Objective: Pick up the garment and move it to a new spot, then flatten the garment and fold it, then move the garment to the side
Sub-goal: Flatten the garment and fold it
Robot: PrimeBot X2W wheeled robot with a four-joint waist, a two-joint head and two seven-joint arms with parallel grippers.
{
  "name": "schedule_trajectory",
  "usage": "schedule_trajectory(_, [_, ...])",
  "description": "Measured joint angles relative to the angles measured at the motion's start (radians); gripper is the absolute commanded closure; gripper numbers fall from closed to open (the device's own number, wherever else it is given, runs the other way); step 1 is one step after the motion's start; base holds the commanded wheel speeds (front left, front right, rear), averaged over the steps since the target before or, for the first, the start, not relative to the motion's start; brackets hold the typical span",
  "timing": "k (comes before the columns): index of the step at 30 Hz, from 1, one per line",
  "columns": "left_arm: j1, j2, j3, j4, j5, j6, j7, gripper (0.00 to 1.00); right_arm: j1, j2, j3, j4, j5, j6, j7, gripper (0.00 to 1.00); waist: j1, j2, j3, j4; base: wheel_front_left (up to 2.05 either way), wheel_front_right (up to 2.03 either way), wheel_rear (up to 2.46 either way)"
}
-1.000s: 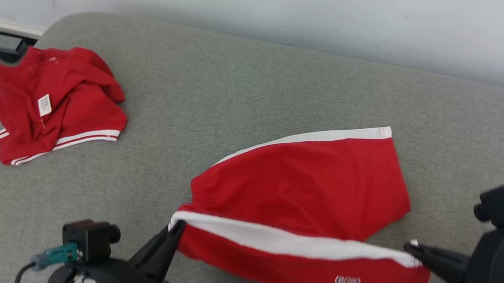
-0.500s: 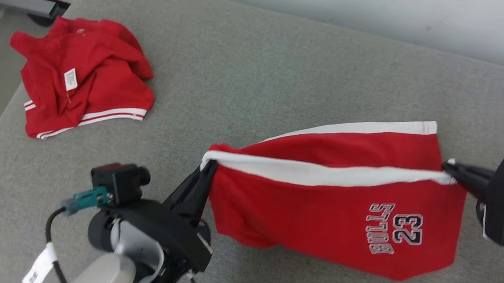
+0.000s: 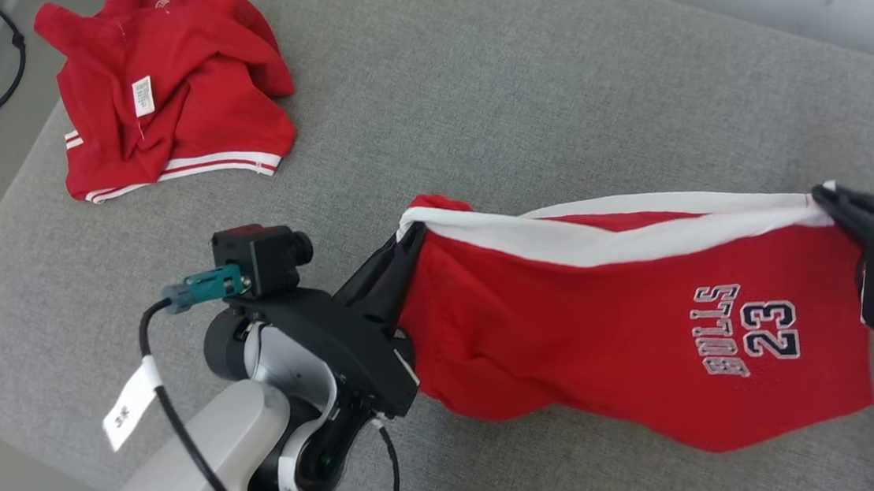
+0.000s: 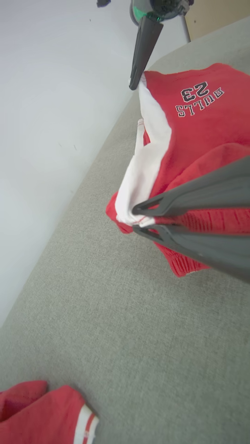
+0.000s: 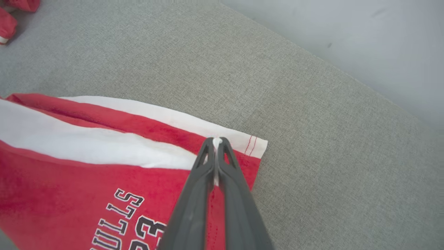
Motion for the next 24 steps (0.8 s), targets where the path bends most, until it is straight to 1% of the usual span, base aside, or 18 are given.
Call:
schedule_trajectory(4, [-0.030, -0.022, -0.003, 0.033, -0.001, -0.006, -0.004, 1.00, -0.047, -0.013, 0.030, 0.051, -0.018, 0.000, -0.063, 1.00, 0.0000, 0.0000, 0.013, 0.010, 0.00, 0.00, 0.00])
schedule_trajectory(11, [-0.072, -0.045, -0.006, 0.086, -0.002, -0.013, -0.010, 1.00, -0.105, -0.026, 0.086, 0.142, -0.038, 0.000, -0.148, 1.00, -0.0001, 0.0000, 0.021, 0.021, 0.00, 0.00, 0.00])
schedule_trajectory(12, [-0.077, -0.048, -0.007, 0.094, -0.003, -0.014, -0.013, 1.00, -0.112, -0.026, 0.092, 0.156, -0.040, 0.000, -0.164, 0.91, -0.0001, 0.0000, 0.021, 0.023, 0.00, 0.00, 0.00])
schedule_trajectory(13, [-0.080, -0.051, -0.007, 0.101, -0.003, -0.014, -0.016, 1.00, -0.118, -0.023, 0.095, 0.171, -0.041, 0.000, -0.185, 0.22, -0.0001, 0.0001, 0.021, 0.023, 0.00, 0.00, 0.00])
schedule_trajectory(14, [-0.083, -0.054, -0.007, 0.108, -0.003, -0.014, -0.019, 0.67, -0.123, -0.019, 0.096, 0.191, -0.044, 0.000, -0.195, 0.00, -0.0001, 0.0000, 0.020, 0.024, 0.00, 0.00, 0.00])
schedule_trajectory(15, [-0.084, -0.055, -0.008, 0.115, -0.003, -0.014, -0.025, 0.49, -0.126, -0.016, 0.101, 0.205, -0.048, 0.000, -0.207, 0.00, -0.0001, 0.0000, 0.020, 0.024, 0.00, 0.00, 0.00])
schedule_trajectory(16, [-0.085, -0.056, -0.010, 0.121, -0.003, -0.014, -0.027, 0.00, -0.128, -0.010, 0.103, 0.221, -0.049, 0.000, -0.216, 0.00, -0.0002, 0.0000, 0.019, 0.024, 0.00, 0.00, 0.00])
schedule_trajectory(19, [-0.086, -0.062, -0.006, 0.132, -0.003, -0.014, -0.054, 0.00, -0.133, 0.007, 0.114, 0.242, -0.049, 0.000, -0.246, 0.00, -0.0001, 0.0000, 0.015, 0.024, 0.00, 0.00, 0.00])
schedule_trajectory(24, [-0.088, -0.064, 0.027, 0.154, 0.002, -0.011, -0.129, 0.00, -0.123, 0.019, 0.114, 0.241, -0.049, 0.000, -0.321, 0.00, -0.0002, 0.0000, -0.004, 0.013, 0.00, 0.00, 0.00])
